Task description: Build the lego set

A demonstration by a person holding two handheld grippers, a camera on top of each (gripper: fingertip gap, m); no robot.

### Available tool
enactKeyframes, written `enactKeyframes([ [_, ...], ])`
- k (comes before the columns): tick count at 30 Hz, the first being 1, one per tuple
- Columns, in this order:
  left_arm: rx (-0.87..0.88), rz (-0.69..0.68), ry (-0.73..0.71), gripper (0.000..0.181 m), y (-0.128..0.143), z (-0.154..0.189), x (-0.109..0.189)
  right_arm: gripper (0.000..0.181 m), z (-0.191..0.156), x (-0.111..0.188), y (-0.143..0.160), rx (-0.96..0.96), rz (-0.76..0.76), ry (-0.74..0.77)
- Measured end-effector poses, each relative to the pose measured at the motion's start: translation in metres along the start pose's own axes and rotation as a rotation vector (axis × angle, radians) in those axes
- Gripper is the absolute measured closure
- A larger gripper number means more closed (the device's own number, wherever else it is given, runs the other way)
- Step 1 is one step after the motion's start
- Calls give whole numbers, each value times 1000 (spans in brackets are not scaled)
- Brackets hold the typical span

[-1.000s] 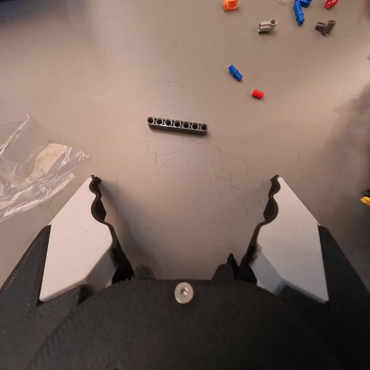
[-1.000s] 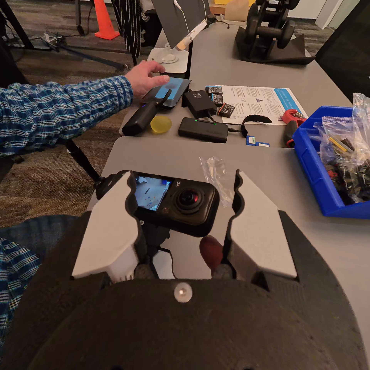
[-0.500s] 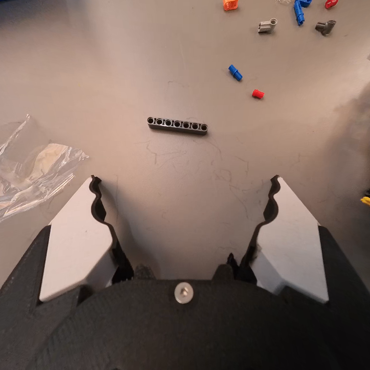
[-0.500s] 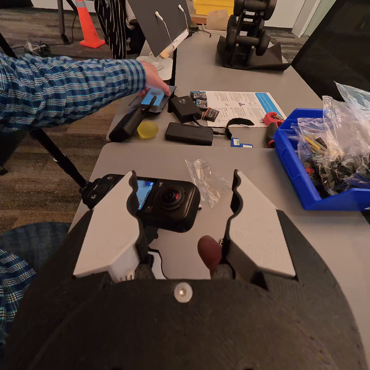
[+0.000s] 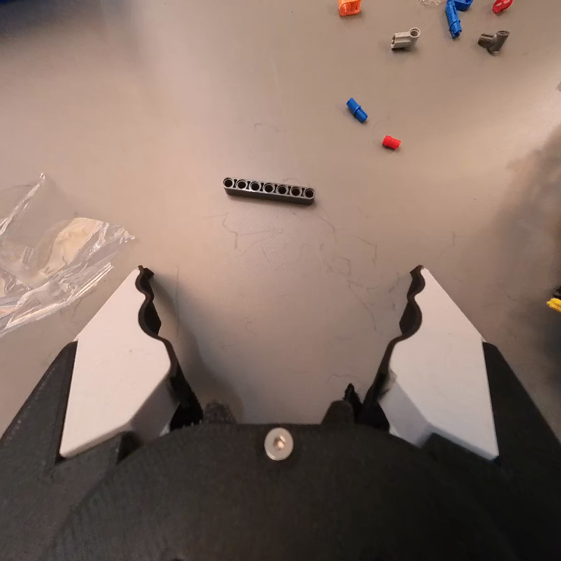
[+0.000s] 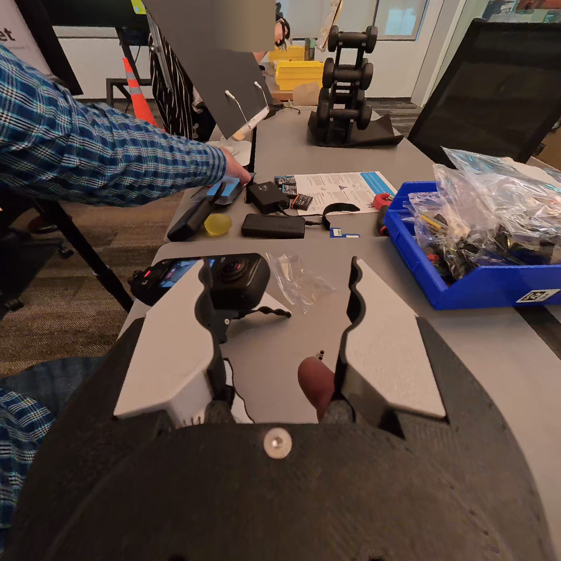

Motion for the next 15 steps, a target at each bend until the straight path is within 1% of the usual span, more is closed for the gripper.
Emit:
enactKeyframes([
  [6, 0, 0, 0, 23, 0, 0, 0, 93, 13, 9, -2, -12, 23, 13],
  [15, 0, 0, 0, 23, 0, 0, 0, 92, 27, 26, -1, 5, 11, 58],
])
Point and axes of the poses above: each gripper's, where its closed fingertips meet, x back along the fingers, y out of its underside, z = x × y across the jaws, the point moved 1 cm from there along x, back along the fingers, and after that the axes turned 13 degrees about y, right-handed, at the moved point
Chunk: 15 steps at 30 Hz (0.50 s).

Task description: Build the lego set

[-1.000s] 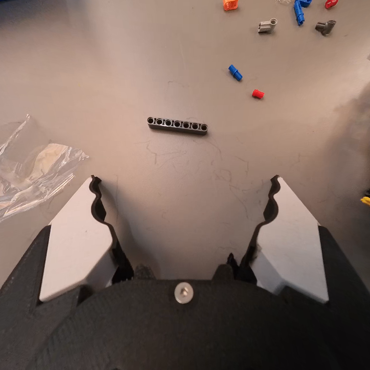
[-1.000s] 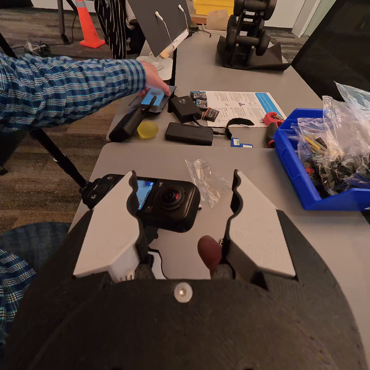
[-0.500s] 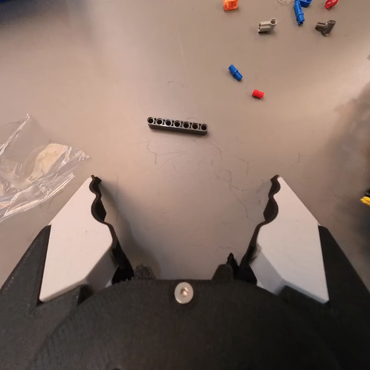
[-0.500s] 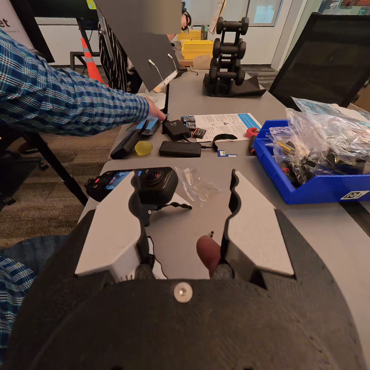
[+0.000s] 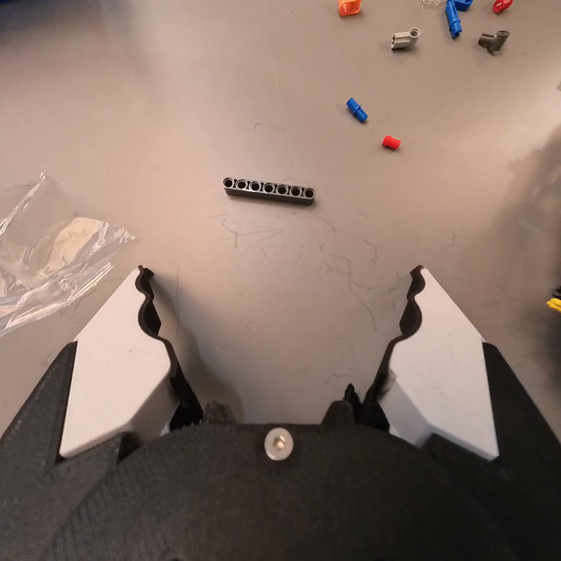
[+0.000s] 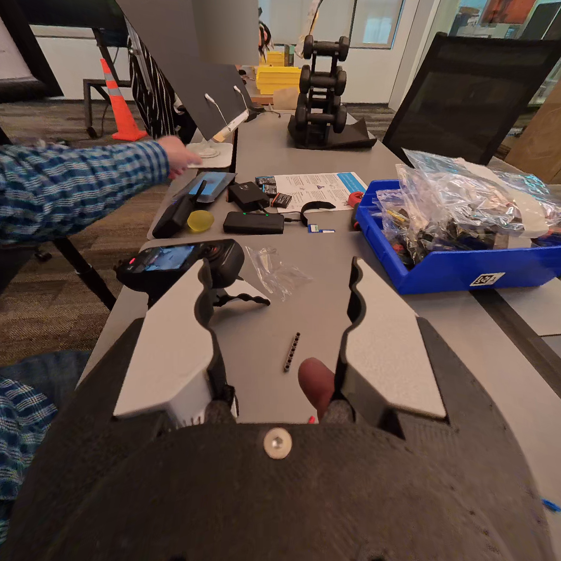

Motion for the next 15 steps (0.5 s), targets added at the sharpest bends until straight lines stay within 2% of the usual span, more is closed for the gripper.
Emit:
enactKeyframes([
  [3, 0, 0, 0, 23, 0, 0, 0, 91, -1, 3, 4, 33, -33, 8],
  [7, 0, 0, 0, 23, 0, 0, 0, 86, 6, 21, -4, 91, -45, 57],
  [11, 0, 0, 0, 23, 0, 0, 0, 87, 21, 55, -7, 114, -61, 126],
  [15, 0, 0, 0, 23, 0, 0, 0, 90, 35, 96, 5, 146, -127, 196],
])
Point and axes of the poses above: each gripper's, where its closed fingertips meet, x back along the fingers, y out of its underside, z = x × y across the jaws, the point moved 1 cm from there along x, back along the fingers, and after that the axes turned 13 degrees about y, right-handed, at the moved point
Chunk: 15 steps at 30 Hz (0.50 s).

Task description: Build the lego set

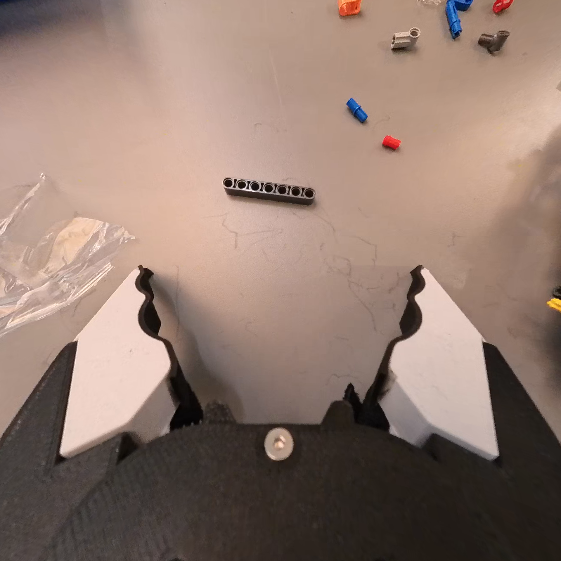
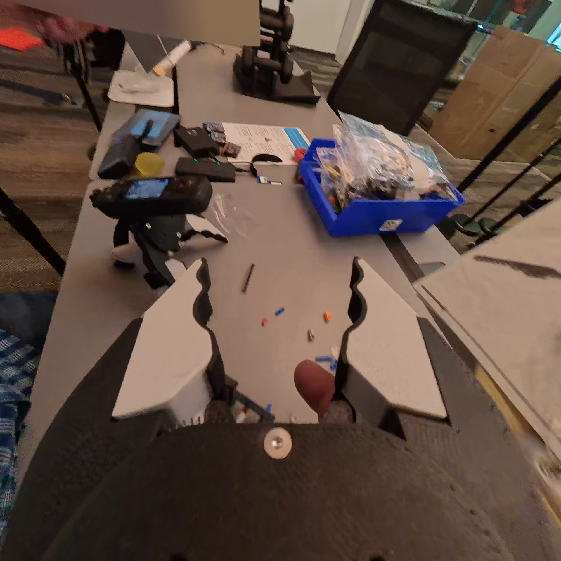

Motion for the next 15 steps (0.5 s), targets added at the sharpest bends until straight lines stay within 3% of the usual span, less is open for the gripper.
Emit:
enactKeyframes([
  [6, 0, 0, 0, 23, 0, 0, 0, 95, 12, 46, 43, -3, -94, 44],
  [15, 0, 0, 0, 23, 0, 0, 0, 101, 0, 80, 119, 29, -219, -42],
])
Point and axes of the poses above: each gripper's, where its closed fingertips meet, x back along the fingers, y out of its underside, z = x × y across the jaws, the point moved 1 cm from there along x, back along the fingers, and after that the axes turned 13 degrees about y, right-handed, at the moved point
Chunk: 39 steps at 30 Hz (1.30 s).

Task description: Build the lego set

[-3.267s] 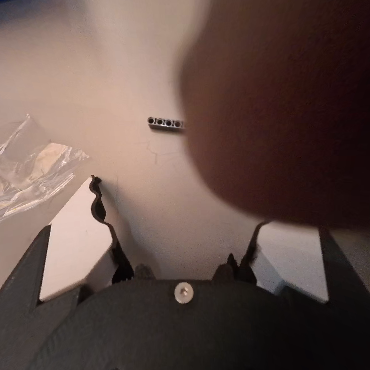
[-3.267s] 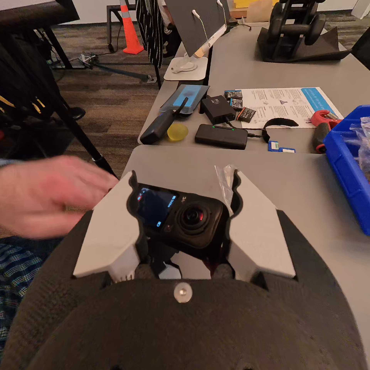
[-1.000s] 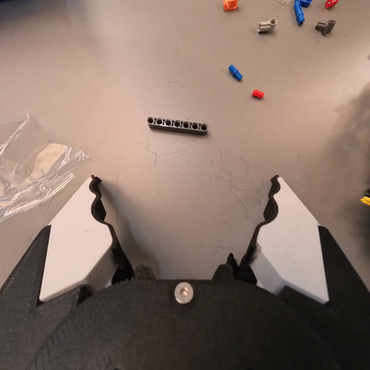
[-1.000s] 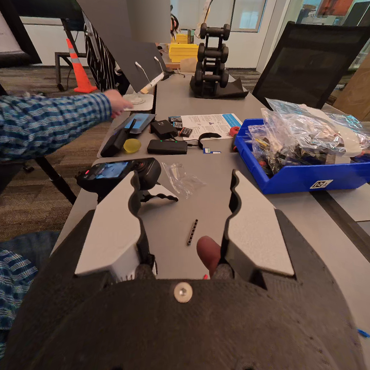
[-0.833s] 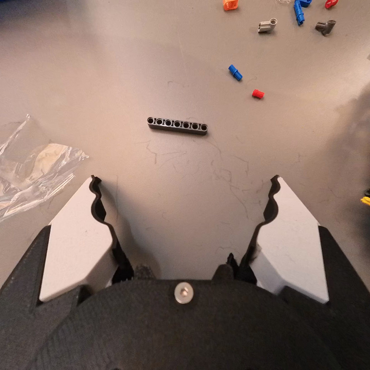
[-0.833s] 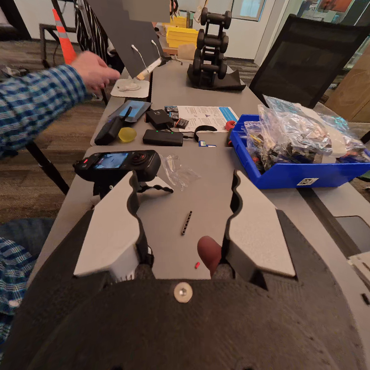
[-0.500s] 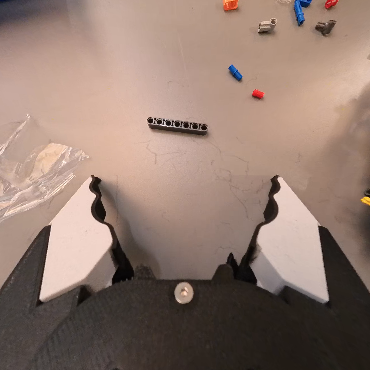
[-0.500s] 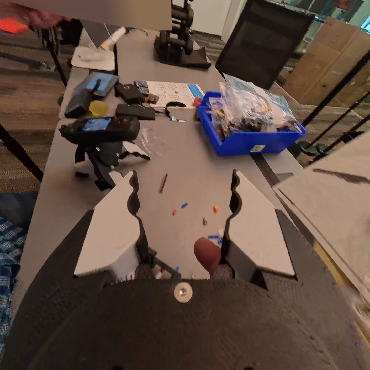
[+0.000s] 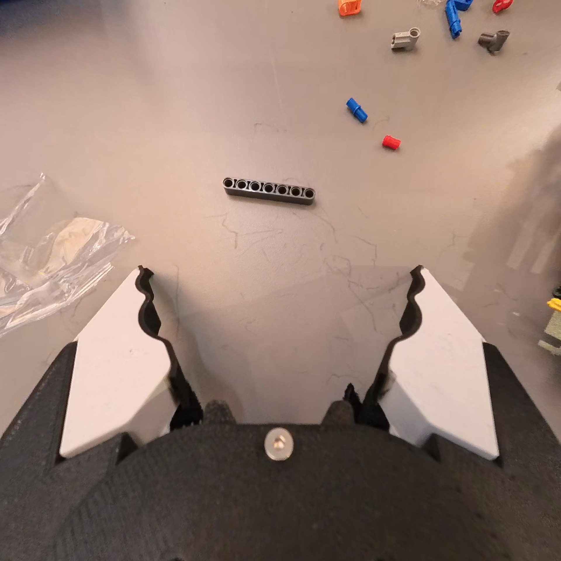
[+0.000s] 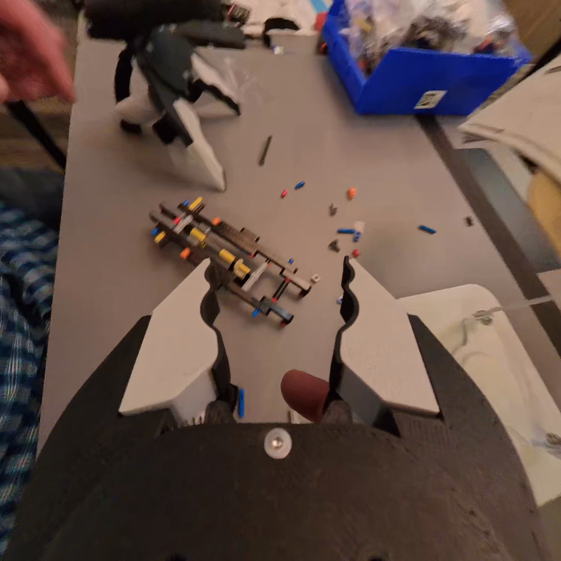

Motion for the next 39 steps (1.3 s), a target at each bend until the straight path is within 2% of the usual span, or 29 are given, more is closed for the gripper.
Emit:
enactKeyframes([
  [2, 0, 0, 0, 23, 0, 0, 0, 103, -12, -2, 17, 71, -31, -75],
  [6, 0, 0, 0, 23, 0, 0, 0, 93, -16, -17, 43, 221, -94, -117],
  [14, 0, 0, 0, 23, 0, 0, 0, 91, -23, -49, 56, 349, -107, -321],
  [18, 0, 0, 0, 23, 0, 0, 0, 93, -16, -60, 49, 399, -90, -318],
  [21, 0, 0, 0, 23, 0, 0, 0, 97, -17, -59, 39, 392, -35, -316],
  [28, 1, 0, -1, 23, 0, 0, 0, 93, -20, -57, 31, 331, 21, -299],
  [39, 36, 5, -30, 23, -5, -4, -5, 93, -10, -40, 46, 234, 27, -278],
])
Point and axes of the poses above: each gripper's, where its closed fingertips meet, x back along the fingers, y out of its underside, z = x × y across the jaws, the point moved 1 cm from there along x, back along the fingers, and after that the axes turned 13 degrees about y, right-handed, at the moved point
